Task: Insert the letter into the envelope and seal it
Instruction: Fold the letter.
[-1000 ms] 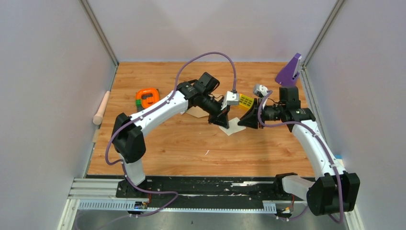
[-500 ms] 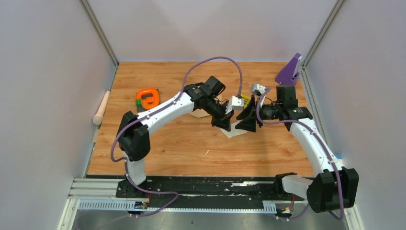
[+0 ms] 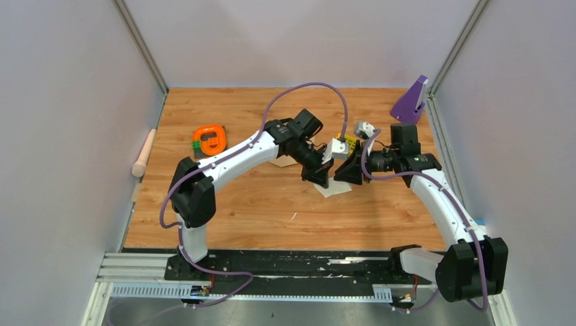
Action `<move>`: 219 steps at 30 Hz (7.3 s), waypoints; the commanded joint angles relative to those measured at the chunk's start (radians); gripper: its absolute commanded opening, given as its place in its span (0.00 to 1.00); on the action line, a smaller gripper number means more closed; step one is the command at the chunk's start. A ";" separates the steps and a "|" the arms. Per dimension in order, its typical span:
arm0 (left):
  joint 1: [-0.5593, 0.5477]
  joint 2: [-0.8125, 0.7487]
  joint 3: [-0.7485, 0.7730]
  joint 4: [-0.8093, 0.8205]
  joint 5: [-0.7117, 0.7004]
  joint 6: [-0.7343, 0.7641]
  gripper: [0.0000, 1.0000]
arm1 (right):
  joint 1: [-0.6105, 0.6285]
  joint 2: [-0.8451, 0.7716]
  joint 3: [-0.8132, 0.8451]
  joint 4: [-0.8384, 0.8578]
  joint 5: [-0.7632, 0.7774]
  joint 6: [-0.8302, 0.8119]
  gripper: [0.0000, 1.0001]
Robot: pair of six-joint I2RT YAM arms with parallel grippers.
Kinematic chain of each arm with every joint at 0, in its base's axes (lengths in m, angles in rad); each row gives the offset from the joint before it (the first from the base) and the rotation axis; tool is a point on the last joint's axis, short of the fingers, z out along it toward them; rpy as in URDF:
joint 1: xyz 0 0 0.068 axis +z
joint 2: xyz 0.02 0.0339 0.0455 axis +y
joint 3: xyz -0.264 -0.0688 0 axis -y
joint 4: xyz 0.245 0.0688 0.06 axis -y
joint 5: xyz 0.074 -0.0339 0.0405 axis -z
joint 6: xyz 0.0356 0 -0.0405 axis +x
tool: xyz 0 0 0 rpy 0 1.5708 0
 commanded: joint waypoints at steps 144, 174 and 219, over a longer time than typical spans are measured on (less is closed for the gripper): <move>0.114 -0.103 -0.028 0.251 0.110 -0.263 0.00 | -0.102 -0.001 0.052 0.092 0.003 0.166 0.91; 0.182 -0.182 -0.661 1.863 0.169 -1.367 0.00 | -0.114 0.003 -0.043 0.332 -0.078 0.383 0.80; 0.183 -0.193 -0.539 1.353 0.176 -0.997 0.75 | -0.104 -0.032 -0.039 0.341 -0.077 0.381 0.00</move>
